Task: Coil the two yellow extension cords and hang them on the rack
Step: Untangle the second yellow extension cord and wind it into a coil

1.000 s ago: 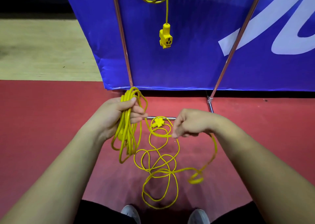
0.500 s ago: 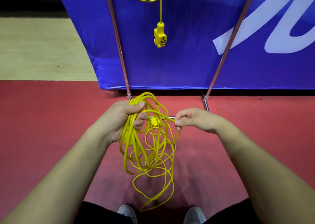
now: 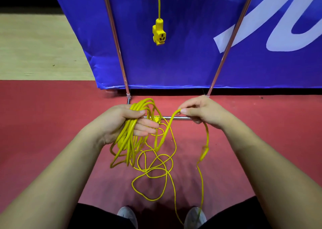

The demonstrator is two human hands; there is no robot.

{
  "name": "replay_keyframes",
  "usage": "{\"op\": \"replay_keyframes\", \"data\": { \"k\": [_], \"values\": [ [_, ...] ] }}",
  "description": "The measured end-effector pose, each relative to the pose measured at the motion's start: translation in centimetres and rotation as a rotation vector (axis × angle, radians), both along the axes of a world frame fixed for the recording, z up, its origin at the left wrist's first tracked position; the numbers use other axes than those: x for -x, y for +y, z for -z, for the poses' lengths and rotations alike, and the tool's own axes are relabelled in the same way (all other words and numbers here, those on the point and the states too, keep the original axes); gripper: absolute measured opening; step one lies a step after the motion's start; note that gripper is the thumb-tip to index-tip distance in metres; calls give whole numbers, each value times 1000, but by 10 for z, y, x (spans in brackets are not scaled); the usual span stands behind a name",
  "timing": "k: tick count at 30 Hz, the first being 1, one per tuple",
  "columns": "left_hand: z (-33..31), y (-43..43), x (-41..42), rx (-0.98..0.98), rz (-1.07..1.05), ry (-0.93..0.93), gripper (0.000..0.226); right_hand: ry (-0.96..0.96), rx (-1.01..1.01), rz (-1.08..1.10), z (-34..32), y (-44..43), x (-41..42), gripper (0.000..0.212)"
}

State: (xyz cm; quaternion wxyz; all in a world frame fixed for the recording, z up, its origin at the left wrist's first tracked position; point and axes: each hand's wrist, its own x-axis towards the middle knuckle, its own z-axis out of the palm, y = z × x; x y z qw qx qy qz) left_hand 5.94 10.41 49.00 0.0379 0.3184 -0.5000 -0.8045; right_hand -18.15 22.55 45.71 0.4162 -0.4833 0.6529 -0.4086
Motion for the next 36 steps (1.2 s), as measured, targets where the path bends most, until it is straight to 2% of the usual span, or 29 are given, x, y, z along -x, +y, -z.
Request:
{"op": "replay_keyframes", "data": {
  "k": [3, 6, 10, 13, 15, 17, 19, 21, 22, 25, 27, 31, 36],
  "values": [
    [2, 5, 4, 12, 21, 0, 27, 77, 12, -89, -19, -3, -22, 10],
    [8, 10, 10, 84, -10, 8, 11, 27, 28, -167, -34, -9, -43, 14],
    [9, 13, 11, 92, -19, 31, 19, -52, -3, -190, -38, -14, -59, 20],
    [7, 12, 8, 68, -1, 82, 13, -31, -31, -158, -28, -17, -59, 25],
    [7, 5, 7, 21, -47, 137, 21, 67, -99, -197, -17, -15, -47, 30],
    [5, -2, 4, -47, -123, 158, 22, 217, -220, -285, 4, -8, -28, 22],
    [4, -7, 0, -57, -144, 139, 18, 204, -282, -267, 25, 1, -12, 10],
    [3, -8, -2, -9, -96, 77, 12, 47, -223, -96, 36, 6, -3, 2],
    [4, -9, -3, 13, -62, 40, 10, -15, -168, -15, 36, 5, -1, 5],
    [2, -10, -7, 7, -6, -47, 18, -64, -64, 76, 24, -1, -1, 14],
    [-1, -10, -7, -38, -22, -65, 23, -17, -24, 36, 13, -6, -5, 13],
    [-2, -10, -8, -130, -54, -89, 21, 207, -35, -100, -11, -10, -23, 14],
    [9, 5, -1, 9, 139, -105, 22, 287, -4, -220, -20, -17, -56, 6]
  ]
}}
